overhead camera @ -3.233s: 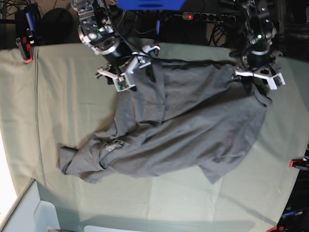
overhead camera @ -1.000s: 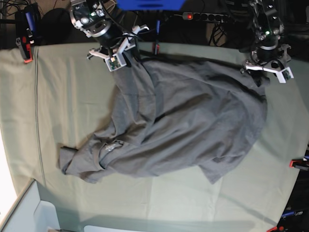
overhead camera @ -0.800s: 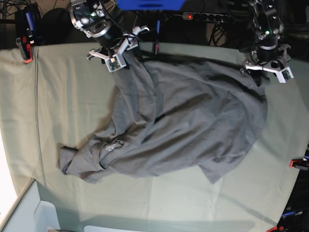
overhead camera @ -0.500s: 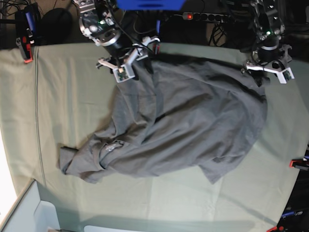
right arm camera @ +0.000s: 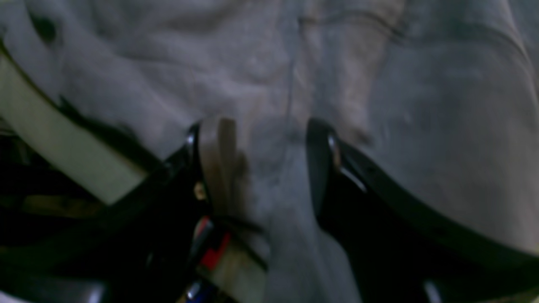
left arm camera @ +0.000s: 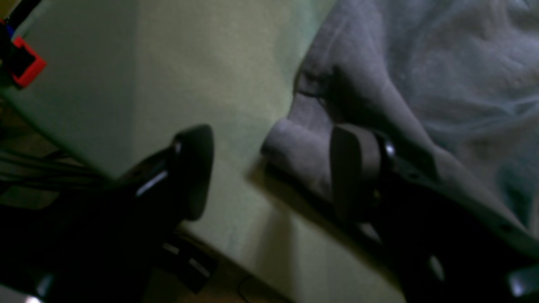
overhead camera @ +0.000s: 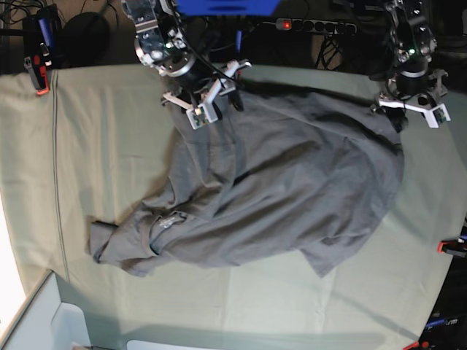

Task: Layout the t-shirt on the table in an organized manner, then fold the t-shirt properly
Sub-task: 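Pull the held edge with the right gripper away from the left gripper, then drag the held shirt corner further outward with the right gripper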

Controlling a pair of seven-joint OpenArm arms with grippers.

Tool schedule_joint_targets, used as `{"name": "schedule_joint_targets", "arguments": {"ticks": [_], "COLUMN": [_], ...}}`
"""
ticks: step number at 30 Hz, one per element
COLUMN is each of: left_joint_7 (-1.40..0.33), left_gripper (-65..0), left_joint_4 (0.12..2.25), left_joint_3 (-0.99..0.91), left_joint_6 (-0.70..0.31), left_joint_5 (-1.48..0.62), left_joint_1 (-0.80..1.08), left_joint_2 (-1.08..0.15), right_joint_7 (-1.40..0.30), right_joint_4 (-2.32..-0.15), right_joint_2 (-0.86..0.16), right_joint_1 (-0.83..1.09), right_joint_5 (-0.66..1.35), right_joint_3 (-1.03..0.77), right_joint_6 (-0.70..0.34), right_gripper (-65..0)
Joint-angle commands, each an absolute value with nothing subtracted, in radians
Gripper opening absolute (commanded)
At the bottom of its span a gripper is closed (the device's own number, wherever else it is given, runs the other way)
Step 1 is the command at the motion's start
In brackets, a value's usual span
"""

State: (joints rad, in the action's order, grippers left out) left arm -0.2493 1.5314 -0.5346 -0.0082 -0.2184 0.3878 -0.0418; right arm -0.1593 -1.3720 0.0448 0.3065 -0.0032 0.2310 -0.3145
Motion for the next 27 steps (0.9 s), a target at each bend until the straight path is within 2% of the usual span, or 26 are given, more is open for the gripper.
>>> {"name": "schedule_joint_targets", "arguments": {"ticks": [1, 19, 22, 27], "left_joint_7": [-0.225, -0.225, -0.225, -0.225], "left_gripper": [-23.2, -23.2, -23.2, -23.2], "left_joint_4": [1.547, 1.543, 1.543, 1.543], "left_joint_3": [-0.538, -0.535, -0.536, -0.536], "left_joint_6": [-0.012, -0.012, -0.012, -0.012], "left_joint_5": [-0.219, -0.219, -0.219, -0.219], "left_joint_1": [0.389, 0.387, 0.387, 0.387], "left_joint_2": [-0.051, -0.051, -0.051, -0.051], "right_joint_7": [-0.136, -0.136, -0.136, -0.14], "right_joint_4": [-1.383, -1.32, -1.319, -1.323], "right_joint_2": [0.048, 0.03, 0.03, 0.03], "right_joint_1": [0.297, 0.275, 0.275, 0.275], "right_joint_5": [0.002, 0.001, 0.001, 0.001], "right_joint_3": [0.231, 0.225, 0.226, 0.226], "right_joint_6": [-0.314, -0.311, -0.311, -0.311], "right_gripper": [-37.2, -38.6, -45.5, -63.0]}}
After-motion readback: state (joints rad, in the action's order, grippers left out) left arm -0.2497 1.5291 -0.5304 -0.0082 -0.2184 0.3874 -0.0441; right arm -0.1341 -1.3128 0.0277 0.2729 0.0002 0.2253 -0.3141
